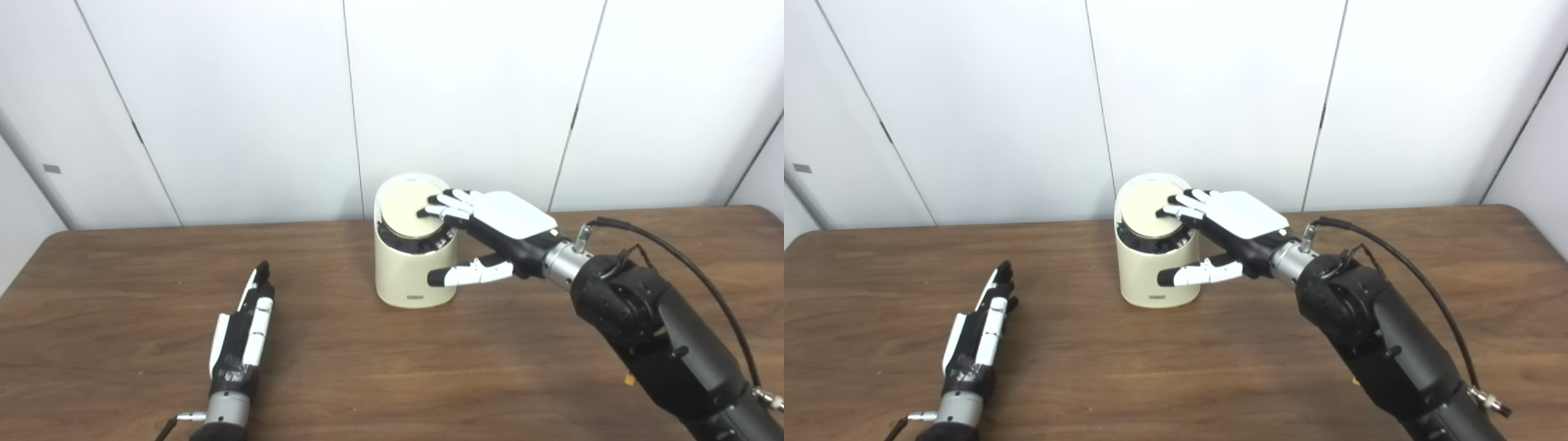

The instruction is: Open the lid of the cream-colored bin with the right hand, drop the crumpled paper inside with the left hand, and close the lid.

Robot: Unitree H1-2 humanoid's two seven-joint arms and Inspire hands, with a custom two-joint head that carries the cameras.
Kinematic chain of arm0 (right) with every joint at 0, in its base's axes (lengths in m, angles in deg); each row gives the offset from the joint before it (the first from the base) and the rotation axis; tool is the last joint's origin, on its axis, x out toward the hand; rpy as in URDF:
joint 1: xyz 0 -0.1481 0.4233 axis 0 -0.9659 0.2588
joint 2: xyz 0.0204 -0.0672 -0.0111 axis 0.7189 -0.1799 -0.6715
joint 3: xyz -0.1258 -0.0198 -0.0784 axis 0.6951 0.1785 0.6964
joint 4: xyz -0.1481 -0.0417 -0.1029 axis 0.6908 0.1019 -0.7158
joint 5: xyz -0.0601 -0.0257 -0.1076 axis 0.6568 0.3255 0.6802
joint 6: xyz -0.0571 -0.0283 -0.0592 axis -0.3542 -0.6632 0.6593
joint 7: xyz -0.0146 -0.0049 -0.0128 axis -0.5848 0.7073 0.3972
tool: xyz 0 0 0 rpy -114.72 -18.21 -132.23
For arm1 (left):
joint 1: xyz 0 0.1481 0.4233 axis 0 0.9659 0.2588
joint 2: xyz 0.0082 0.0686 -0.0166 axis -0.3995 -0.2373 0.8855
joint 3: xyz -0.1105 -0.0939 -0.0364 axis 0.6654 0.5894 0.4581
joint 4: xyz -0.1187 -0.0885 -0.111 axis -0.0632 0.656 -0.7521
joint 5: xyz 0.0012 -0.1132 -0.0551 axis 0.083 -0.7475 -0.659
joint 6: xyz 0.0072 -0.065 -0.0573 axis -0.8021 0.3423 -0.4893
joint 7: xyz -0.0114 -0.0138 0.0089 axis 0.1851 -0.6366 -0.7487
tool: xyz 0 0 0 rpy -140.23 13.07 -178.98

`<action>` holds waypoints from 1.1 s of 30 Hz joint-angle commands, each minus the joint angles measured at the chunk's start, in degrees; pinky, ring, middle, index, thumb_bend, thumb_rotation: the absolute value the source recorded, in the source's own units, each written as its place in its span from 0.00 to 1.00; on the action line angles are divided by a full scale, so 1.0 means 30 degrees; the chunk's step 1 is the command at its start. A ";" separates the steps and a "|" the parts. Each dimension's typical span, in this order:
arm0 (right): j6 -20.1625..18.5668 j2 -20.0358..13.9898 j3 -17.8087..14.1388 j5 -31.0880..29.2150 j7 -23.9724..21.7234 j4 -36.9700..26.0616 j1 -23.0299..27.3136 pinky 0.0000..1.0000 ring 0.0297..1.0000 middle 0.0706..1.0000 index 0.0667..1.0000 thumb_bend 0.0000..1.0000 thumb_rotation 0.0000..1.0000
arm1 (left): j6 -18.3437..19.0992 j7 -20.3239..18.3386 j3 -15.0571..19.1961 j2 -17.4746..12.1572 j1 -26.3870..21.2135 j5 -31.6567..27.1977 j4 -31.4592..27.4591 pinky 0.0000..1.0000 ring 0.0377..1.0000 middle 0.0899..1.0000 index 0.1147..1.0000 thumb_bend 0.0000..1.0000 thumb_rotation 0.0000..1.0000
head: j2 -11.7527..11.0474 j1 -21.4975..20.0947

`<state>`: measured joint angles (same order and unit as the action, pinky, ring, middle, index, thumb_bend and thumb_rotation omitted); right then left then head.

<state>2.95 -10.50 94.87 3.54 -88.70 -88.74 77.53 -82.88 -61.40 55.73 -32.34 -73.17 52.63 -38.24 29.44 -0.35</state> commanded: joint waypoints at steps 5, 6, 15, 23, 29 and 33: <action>0.0859 -0.0170 0.0281 0.1348 0.0150 -0.0121 0.0388 1.00 1.00 0.96 0.87 0.65 1.00 | 0.0165 0.0067 -0.0387 0.0280 0.0636 0.0256 0.0488 1.00 1.00 1.00 1.00 0.55 0.96 | 0.0200 0.0082; 0.0910 -0.0157 0.0298 0.1480 0.0130 -0.0113 0.0380 1.00 1.00 0.96 0.87 0.64 1.00 | 0.0118 0.0062 -0.0376 0.0290 0.0629 0.0233 0.0522 1.00 1.00 1.00 1.00 0.55 0.95 | 0.0200 0.0082; 0.1677 -0.0108 0.0504 0.2397 0.0477 0.0025 0.0032 1.00 1.00 0.98 0.89 0.63 1.00 | -0.0323 0.0139 -0.0240 0.0576 0.0613 -0.0030 0.0517 1.00 1.00 1.00 1.00 0.51 0.91 | 0.0475 0.0299; 0.2547 -0.0515 0.0838 0.3964 0.1014 0.0004 -0.0263 1.00 1.00 0.98 0.88 0.64 1.00 | 0.0129 0.0097 -0.0236 0.0721 0.0611 -0.0091 0.0300 1.00 1.00 1.00 1.00 0.50 0.90 | 0.0709 0.0463; 0.3075 -0.0636 0.0884 0.4462 0.1378 0.0156 -0.0419 1.00 1.00 0.98 0.87 0.63 1.00 | 0.0245 0.0140 -0.0227 0.0773 0.0645 -0.0022 0.0227 1.00 1.00 1.00 1.00 0.49 0.90 | 0.0800 0.0496; 0.3384 -0.0666 0.0832 0.4541 0.1614 0.0291 -0.0473 1.00 1.00 0.98 0.86 0.63 1.00 | 0.0441 0.0128 -0.0196 0.0817 0.0641 -0.0154 0.0146 1.00 1.00 1.00 1.00 0.50 0.88 | 0.0858 0.0520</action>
<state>11.58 -11.76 96.98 16.64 -83.11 -88.31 75.82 -82.66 -60.91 55.66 -30.93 -73.10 52.76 -38.75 31.99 1.14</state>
